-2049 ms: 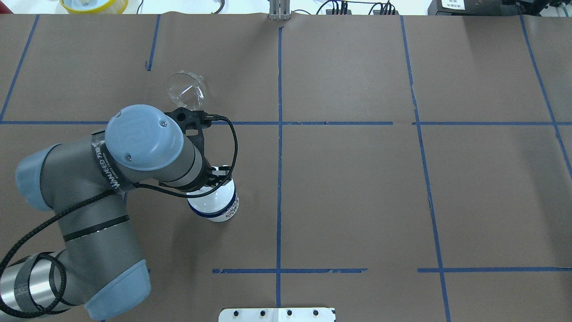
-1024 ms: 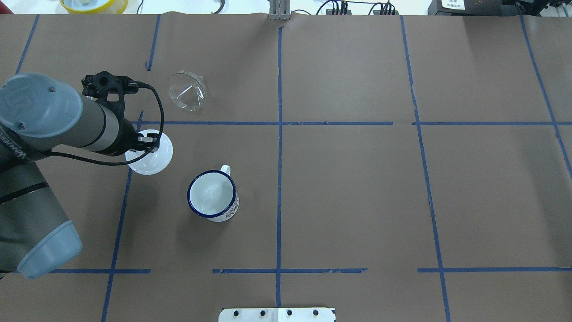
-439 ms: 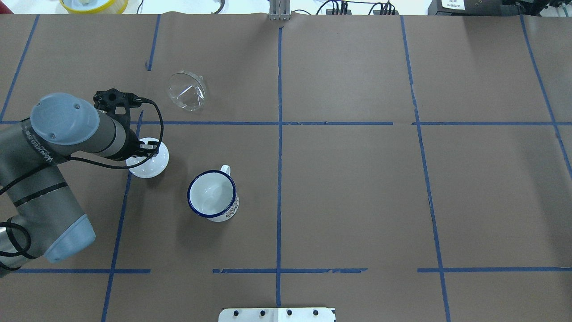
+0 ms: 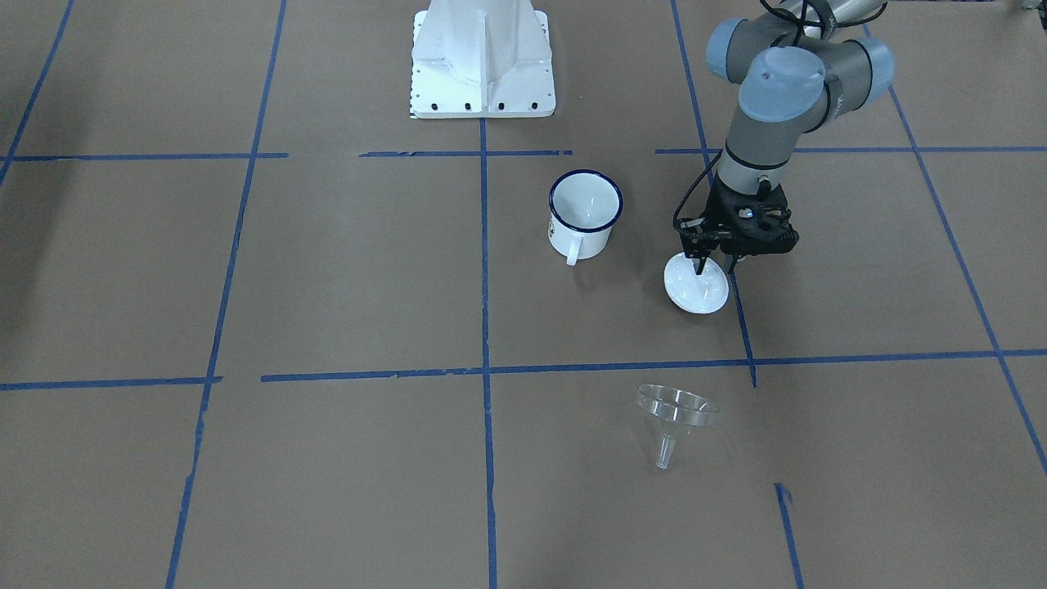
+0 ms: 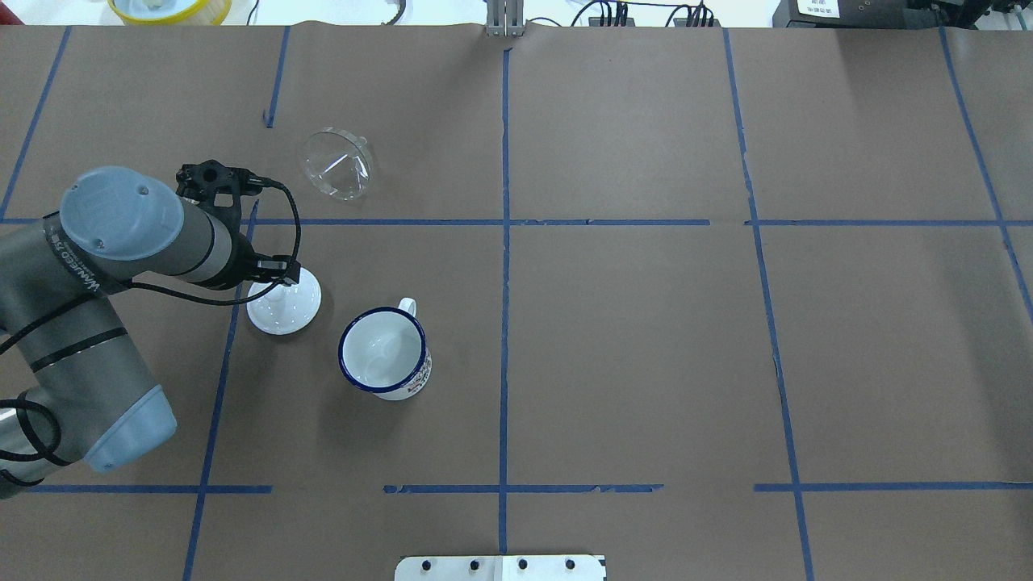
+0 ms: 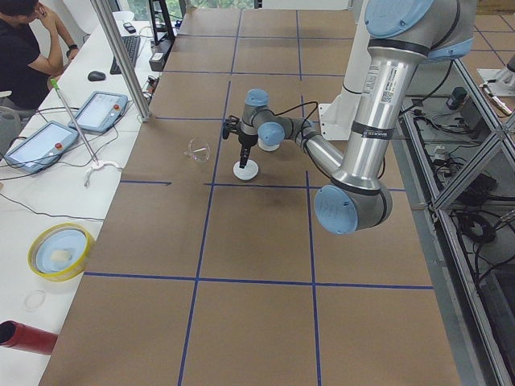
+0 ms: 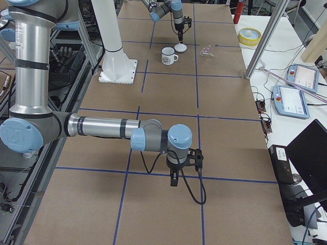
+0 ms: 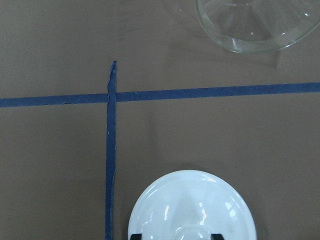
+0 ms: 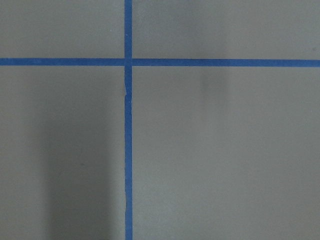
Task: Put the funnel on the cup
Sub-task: 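Lift the lid off the mug and set it beside the mug, then move the left gripper to the glass funnel and grasp its rim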
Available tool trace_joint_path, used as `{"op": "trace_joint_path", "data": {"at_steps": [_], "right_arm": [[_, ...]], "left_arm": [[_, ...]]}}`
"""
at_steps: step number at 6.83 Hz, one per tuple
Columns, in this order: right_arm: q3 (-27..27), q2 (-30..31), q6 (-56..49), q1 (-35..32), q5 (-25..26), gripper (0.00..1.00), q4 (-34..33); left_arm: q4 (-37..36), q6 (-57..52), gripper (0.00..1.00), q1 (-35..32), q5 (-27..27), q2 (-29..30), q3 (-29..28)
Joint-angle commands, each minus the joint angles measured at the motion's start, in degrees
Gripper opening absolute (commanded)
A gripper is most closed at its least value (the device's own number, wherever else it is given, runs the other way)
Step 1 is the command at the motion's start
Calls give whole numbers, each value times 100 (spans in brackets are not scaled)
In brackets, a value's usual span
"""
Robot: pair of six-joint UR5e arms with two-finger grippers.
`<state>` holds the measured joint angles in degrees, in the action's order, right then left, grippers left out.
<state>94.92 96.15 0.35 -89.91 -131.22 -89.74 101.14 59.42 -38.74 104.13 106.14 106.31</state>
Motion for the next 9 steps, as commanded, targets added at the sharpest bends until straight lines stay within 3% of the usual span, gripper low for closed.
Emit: {"op": "trace_joint_path", "data": {"at_steps": [1, 3, 5, 7, 9], "right_arm": [[0, 0, 0, 0, 0, 100, 0], [-9, 0, 0, 0, 0, 100, 0], [0, 0, 0, 0, 0, 100, 0], [0, 0, 0, 0, 0, 100, 0], [0, 0, 0, 0, 0, 100, 0]], "left_arm": [[-32, 1088, 100, -264, 132, 334, 75], [273, 3295, 100, -511, 90, 1063, -388], [1815, 5063, 100, -477, -836, 1337, -1475], [2549, 5763, 100, -468, -1323, 1663, -2235], [2604, 6036, 100, -390, -1719, 1935, -2778]]}}
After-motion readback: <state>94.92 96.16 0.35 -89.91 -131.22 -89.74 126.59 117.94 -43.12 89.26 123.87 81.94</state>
